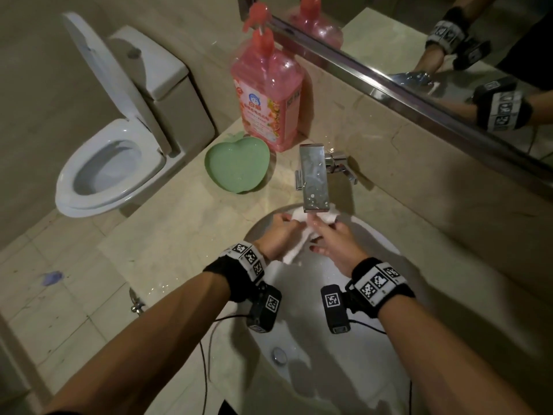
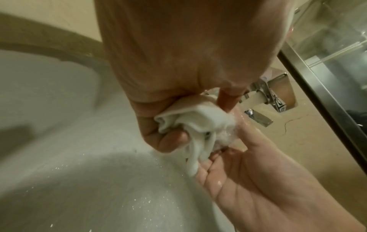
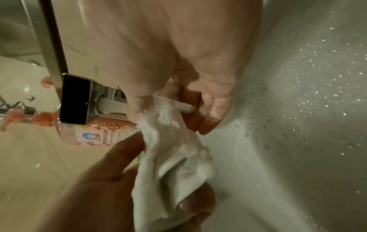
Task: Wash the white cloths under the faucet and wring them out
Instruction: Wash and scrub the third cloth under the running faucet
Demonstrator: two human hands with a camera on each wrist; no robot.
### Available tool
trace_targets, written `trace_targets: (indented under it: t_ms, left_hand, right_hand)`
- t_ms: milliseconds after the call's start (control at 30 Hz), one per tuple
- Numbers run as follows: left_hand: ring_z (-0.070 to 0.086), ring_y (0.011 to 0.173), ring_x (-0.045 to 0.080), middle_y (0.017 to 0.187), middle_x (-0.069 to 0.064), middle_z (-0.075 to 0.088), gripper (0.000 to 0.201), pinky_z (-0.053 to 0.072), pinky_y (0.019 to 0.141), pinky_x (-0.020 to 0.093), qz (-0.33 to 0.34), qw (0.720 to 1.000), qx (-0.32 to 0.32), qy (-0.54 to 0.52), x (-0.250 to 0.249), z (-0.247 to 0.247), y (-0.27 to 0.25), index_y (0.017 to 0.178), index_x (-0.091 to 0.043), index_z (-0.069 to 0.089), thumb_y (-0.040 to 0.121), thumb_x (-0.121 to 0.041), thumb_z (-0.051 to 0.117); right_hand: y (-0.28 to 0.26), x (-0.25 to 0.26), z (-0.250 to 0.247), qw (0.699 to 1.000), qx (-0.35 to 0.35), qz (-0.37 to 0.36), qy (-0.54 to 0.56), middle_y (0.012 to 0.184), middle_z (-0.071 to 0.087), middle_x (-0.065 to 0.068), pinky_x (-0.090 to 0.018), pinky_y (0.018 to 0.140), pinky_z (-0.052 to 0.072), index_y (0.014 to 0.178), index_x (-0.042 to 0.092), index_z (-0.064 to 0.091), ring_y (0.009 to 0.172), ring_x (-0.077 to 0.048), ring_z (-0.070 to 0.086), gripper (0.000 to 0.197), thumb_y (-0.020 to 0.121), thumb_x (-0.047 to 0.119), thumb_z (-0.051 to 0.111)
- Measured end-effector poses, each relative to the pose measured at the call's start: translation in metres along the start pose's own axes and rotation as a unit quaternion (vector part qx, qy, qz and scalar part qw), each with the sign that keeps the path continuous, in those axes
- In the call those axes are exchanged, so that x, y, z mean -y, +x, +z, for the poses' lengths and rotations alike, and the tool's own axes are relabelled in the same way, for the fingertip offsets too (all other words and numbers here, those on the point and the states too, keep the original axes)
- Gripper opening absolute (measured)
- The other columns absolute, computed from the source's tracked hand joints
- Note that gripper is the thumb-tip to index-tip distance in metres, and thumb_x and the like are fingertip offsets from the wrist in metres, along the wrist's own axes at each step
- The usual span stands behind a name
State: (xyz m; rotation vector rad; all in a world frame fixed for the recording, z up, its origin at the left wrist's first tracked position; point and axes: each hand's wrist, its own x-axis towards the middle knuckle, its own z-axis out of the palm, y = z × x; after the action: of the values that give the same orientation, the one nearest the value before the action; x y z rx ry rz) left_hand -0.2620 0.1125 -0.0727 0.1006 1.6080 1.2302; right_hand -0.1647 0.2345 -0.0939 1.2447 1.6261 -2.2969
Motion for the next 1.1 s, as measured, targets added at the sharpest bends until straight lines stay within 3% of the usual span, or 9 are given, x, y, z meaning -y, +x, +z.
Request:
trace_targets:
  t_ms: [167, 333, 500, 600, 700, 767, 900, 1033, 1100]
  left_hand:
    - [0.065, 0.065, 0.030, 0.107, 0.027, 0.065, 0.038, 0.054, 0.047, 0.034, -0.003, 0.998, -0.009, 0.058, 0.005, 0.005, -0.004, 0.126, 0.001, 0.043, 0.107, -0.030, 0.037]
    - [0.064, 0.109, 0.035, 0.124, 0.022, 0.064, 0.039, 0.054, 0.094, 0.047, -0.008, 0.999, -0.014, 0.052, 0.009, 0.003, 0.003, 0.124, -0.004, 0.058, 0.107, -0.023, 0.029]
    - [0.074, 0.072, 0.021, 0.098, 0.021, 0.069, 0.050, 0.059, 0.056, 0.029, -0.042, 0.999, -0.015, 0.028, -0.004, 0.020, 0.008, 0.109, -0.001, 0.061, 0.102, -0.047, 0.043]
    - [0.073, 0.089, 0.032, 0.100, 0.017, 0.073, 0.048, 0.059, 0.083, 0.049, 0.021, 0.997, 0.029, 0.068, 0.000, 0.019, 0.010, 0.118, 0.000, 0.058, 0.096, -0.042, 0.057]
    - [0.067, 0.103, 0.032, 0.108, 0.014, 0.071, 0.031, 0.051, 0.097, 0.050, 0.049, 0.989, -0.044, 0.132, 0.001, 0.014, 0.017, 0.109, -0.009, 0.066, 0.101, -0.035, 0.051]
    - [0.066, 0.103, 0.035, 0.108, 0.016, 0.070, 0.030, 0.052, 0.096, 0.051, 0.028, 0.990, -0.077, 0.114, -0.001, 0.008, 0.021, 0.102, -0.013, 0.067, 0.101, -0.038, 0.050]
    - [0.069, 0.084, 0.030, 0.103, 0.016, 0.072, 0.031, 0.058, 0.074, 0.042, 0.012, 0.993, -0.072, 0.094, -0.006, -0.003, 0.027, 0.118, -0.007, 0.065, 0.099, -0.029, 0.053]
    - [0.066, 0.089, 0.031, 0.107, 0.016, 0.067, 0.034, 0.058, 0.073, 0.046, 0.023, 0.995, -0.053, 0.086, -0.009, -0.018, 0.025, 0.127, -0.014, 0.054, 0.095, -0.005, 0.047]
    - [0.064, 0.073, 0.023, 0.097, 0.013, 0.065, 0.041, 0.057, 0.062, 0.040, 0.028, 0.996, -0.045, 0.066, -0.009, -0.027, 0.023, 0.127, -0.022, 0.053, 0.095, 0.002, 0.045]
  right_hand:
    - [-0.008, 0.005, 0.003, 0.999, -0.015, -0.046, 0.013, 0.110, 0.077, -0.011, -0.043, 0.088, 0.060, 0.118, 0.008, 0.068, 0.103, -0.028, 0.074, 0.025, 0.096, 0.019, 0.069]
    - [-0.013, 0.002, -0.003, 0.998, -0.036, -0.048, -0.008, 0.105, 0.078, -0.011, -0.047, 0.093, 0.059, 0.116, 0.010, 0.071, 0.102, -0.032, 0.073, 0.023, 0.096, 0.020, 0.069]
    - [-0.014, -0.003, -0.011, 0.997, -0.039, -0.056, -0.047, 0.103, 0.076, -0.016, -0.056, 0.094, 0.056, 0.106, 0.013, 0.075, 0.101, -0.042, 0.070, 0.018, 0.097, 0.027, 0.066]
    - [-0.011, -0.004, -0.014, 0.995, -0.040, -0.063, -0.068, 0.097, 0.079, -0.004, -0.041, 0.084, 0.062, 0.102, 0.021, 0.076, 0.097, -0.027, 0.074, 0.017, 0.098, 0.032, 0.064]
    - [-0.005, -0.002, -0.024, 0.994, -0.074, -0.068, -0.050, 0.094, 0.079, 0.000, -0.032, 0.070, 0.061, 0.100, 0.024, 0.074, 0.089, -0.023, 0.074, 0.016, 0.101, 0.034, 0.061]
    - [-0.003, 0.001, -0.031, 0.994, -0.075, -0.062, -0.057, 0.097, 0.078, -0.004, -0.035, 0.068, 0.060, 0.104, 0.023, 0.069, 0.092, -0.025, 0.073, 0.020, 0.103, 0.038, 0.055]
    - [-0.002, 0.007, -0.039, 0.988, -0.030, -0.041, -0.145, 0.116, 0.070, -0.009, -0.059, 0.088, 0.058, 0.115, 0.024, 0.055, 0.105, -0.030, 0.068, 0.017, 0.099, 0.031, 0.054]
    - [-0.002, 0.020, -0.044, 0.982, -0.017, -0.043, -0.184, 0.117, 0.064, -0.008, -0.052, 0.076, 0.062, 0.139, 0.045, 0.037, 0.095, -0.034, 0.069, 0.055, 0.098, 0.012, 0.053]
    - [0.000, 0.024, -0.045, 0.983, -0.005, -0.037, -0.177, 0.122, 0.062, -0.009, -0.054, 0.079, 0.061, 0.145, 0.044, 0.037, 0.096, -0.040, 0.067, 0.061, 0.098, 0.008, 0.053]
